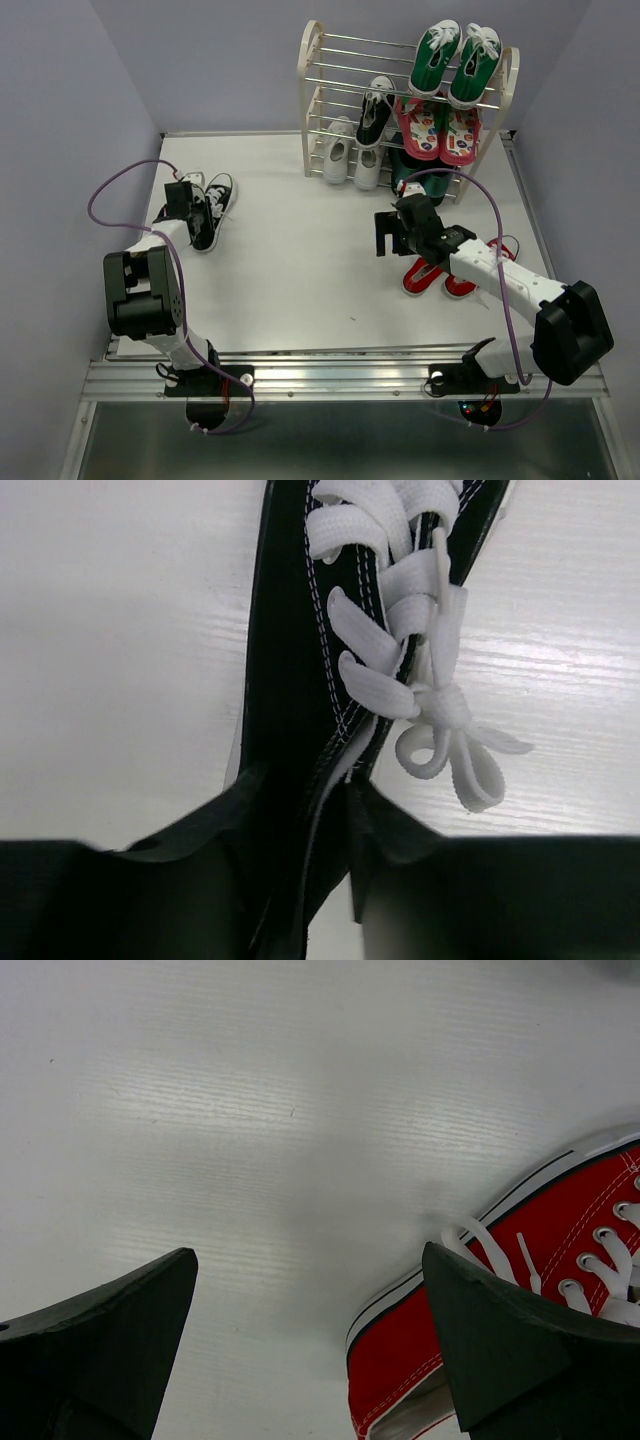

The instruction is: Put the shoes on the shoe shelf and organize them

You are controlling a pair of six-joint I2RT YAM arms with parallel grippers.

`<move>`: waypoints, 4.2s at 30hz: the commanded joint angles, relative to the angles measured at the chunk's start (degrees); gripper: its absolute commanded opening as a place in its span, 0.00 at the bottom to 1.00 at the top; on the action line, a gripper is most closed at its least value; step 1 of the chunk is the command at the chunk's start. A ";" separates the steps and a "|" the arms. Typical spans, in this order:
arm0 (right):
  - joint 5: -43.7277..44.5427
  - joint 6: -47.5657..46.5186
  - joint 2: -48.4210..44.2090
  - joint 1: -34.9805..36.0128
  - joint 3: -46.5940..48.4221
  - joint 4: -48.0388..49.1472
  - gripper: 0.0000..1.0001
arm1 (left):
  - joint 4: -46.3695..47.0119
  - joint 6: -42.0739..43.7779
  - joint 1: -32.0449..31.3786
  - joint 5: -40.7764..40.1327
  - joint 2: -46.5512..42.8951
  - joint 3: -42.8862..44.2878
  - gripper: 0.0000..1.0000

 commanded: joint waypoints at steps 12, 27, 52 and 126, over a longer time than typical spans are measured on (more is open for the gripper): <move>2.98 -0.79 -0.50 -0.13 2.18 1.97 1.00 | 4.48 -7.78 -0.18 2.81 -4.08 -0.20 0.00; 6.24 -0.70 -2.44 -0.13 1.03 1.97 1.00 | 1.69 -13.42 -20.13 -14.31 -12.97 6.74 0.00; 11.42 -0.97 -5.51 -0.13 -0.37 1.97 1.00 | -12.64 -9.82 -44.49 -21.97 -7.18 34.42 0.00; 14.85 -0.97 -5.16 -0.13 -1.08 1.97 1.00 | -4.82 0.38 -41.06 -24.07 35.98 85.93 0.00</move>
